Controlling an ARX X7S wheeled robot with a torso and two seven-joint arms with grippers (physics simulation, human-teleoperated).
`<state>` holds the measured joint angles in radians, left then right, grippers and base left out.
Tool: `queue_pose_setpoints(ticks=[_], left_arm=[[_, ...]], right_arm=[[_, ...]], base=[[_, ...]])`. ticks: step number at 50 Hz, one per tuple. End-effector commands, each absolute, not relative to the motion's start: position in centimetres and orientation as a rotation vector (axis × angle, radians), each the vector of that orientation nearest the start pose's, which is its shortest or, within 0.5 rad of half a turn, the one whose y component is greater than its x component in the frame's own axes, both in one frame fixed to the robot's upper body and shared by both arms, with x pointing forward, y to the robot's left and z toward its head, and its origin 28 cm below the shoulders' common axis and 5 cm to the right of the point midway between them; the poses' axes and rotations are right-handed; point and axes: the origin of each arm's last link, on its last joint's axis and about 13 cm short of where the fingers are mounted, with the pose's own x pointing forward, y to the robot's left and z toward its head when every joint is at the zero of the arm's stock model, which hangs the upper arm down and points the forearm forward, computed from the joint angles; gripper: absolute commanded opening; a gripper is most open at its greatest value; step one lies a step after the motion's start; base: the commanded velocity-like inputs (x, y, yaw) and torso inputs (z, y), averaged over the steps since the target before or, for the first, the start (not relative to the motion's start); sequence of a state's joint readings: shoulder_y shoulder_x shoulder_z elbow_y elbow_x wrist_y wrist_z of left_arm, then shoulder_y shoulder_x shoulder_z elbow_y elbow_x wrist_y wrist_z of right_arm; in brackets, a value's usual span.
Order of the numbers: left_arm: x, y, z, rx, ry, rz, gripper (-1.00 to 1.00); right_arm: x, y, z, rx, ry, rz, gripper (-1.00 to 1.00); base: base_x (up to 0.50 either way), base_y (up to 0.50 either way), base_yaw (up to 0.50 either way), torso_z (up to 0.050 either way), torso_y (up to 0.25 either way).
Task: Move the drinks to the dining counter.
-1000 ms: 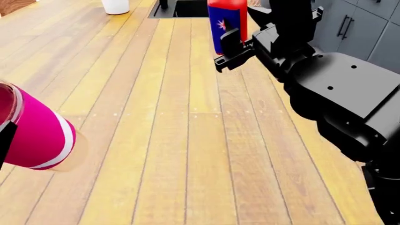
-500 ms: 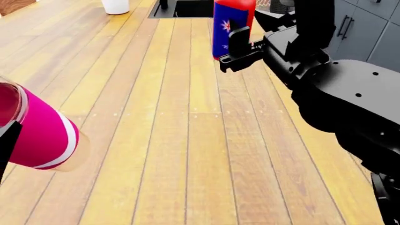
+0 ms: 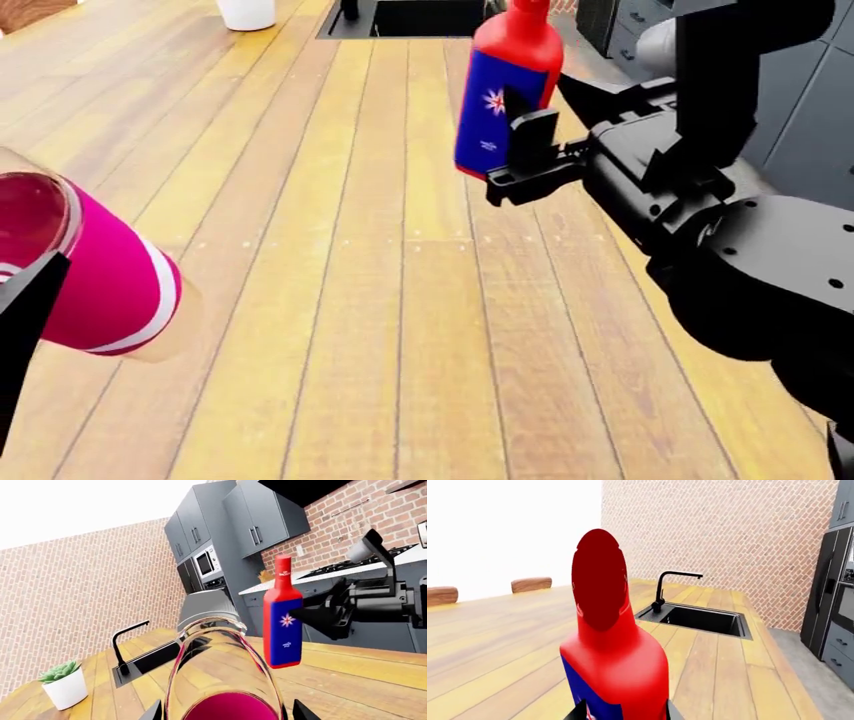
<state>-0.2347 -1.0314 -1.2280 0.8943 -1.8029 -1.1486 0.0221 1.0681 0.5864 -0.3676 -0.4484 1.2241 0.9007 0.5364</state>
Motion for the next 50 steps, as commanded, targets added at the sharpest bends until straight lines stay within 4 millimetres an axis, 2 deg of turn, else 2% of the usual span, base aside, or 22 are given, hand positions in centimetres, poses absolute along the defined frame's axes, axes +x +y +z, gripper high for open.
queue_pose_setpoints(ticks=[1, 23, 31, 36, 50], left_arm=[[9.4, 33.5, 30.1, 0.274, -0.337, -0.505, -1.00], [9.6, 33.5, 29.9, 0.274, -0.330, -0.506, -1.00], [9.5, 33.5, 29.8, 0.273, -0.329, -0.503, -1.00], [9.6, 33.5, 29.7, 0.272, -0.330, -0.504, -1.00], [9.6, 33.6, 29.6, 0.271, -0.330, -0.501, -1.00]], right_arm=[[24.9, -10.7, 28.7, -0.038, -0.151, 0.398, -1.00], [23.9, -11.1, 27.0, -0.004, -0.099, 0.453, -1.00], [23.4, -11.0, 26.4, -0.039, -0.077, 0.483, -1.00], [23.0, -10.9, 26.5, -0.056, -0.067, 0.519, -1.00], [23.3, -10.6, 26.7, -0.048, -0.004, 0.555, -1.00]], base=[[0.00, 0.00, 0.00, 0.000, 0.000], [0.00, 0.00, 0.00, 0.000, 0.000], [0.00, 0.00, 0.00, 0.000, 0.001], [0.00, 0.00, 0.00, 0.000, 0.000], [0.00, 0.00, 0.00, 0.001, 0.001]])
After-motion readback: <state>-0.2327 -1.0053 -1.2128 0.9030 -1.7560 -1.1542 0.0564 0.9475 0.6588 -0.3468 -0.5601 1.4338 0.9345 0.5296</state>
